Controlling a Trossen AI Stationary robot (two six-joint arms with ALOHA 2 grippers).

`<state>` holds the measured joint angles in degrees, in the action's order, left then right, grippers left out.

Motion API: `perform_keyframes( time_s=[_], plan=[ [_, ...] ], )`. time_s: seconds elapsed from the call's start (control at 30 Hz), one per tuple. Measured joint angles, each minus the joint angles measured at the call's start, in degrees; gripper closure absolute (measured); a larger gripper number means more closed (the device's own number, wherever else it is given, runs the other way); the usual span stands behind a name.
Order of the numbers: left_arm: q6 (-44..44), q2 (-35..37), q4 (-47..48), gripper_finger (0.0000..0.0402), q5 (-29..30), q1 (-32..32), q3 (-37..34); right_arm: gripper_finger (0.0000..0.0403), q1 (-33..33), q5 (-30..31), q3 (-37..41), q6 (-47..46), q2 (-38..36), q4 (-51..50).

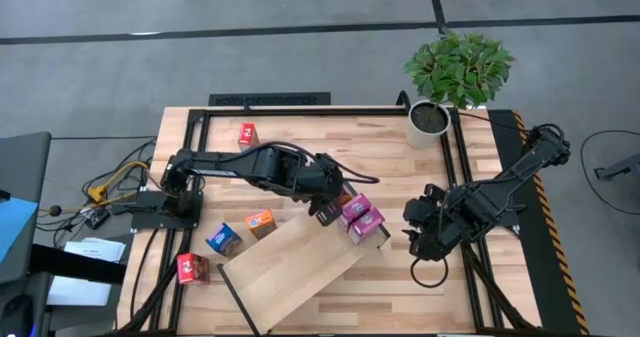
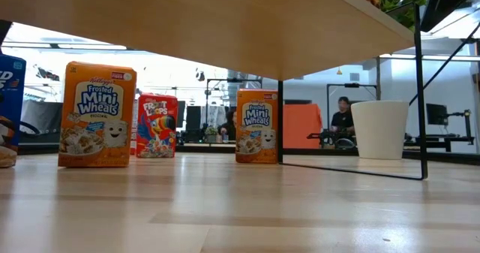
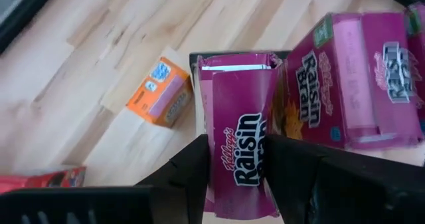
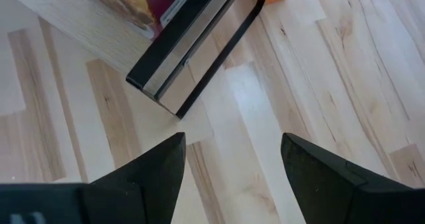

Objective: Stack cereal on shelf
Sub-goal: Put the purple cereal box onto the shelf

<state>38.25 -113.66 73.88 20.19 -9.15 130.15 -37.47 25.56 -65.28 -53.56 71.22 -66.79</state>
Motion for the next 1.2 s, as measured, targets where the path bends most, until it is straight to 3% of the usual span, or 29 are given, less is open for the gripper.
perform_keyframes(
  time_s=[0.23, 0.8, 1.0, 1.2],
  plan=[
    [-3.1, 0.0, -1.9, 0.0272, 0.0, 0.0, 0.0, 0.0128, 0.0, 0.0, 0.0, 0.0, 0.0, 0.0],
    [-2.2, 0.0, -7.6, 0.0175, -2.3, 0.0, 0.0, 0.0128, 0.0, 0.0, 0.0, 0.0, 0.0, 0.0],
    [-4.2, 0.0, -3.7, 0.0177, -4.6, 0.0, 4.9, 0.0128, 0.0, 0.0, 0.0, 0.0, 0.0, 0.0],
    [-5.7, 6.1, 0.8, 0.0205, -5.7, -0.1, 3.5, 0.0128, 0.0, 0.0, 0.0, 0.0, 0.0, 0.0]
  ],
)
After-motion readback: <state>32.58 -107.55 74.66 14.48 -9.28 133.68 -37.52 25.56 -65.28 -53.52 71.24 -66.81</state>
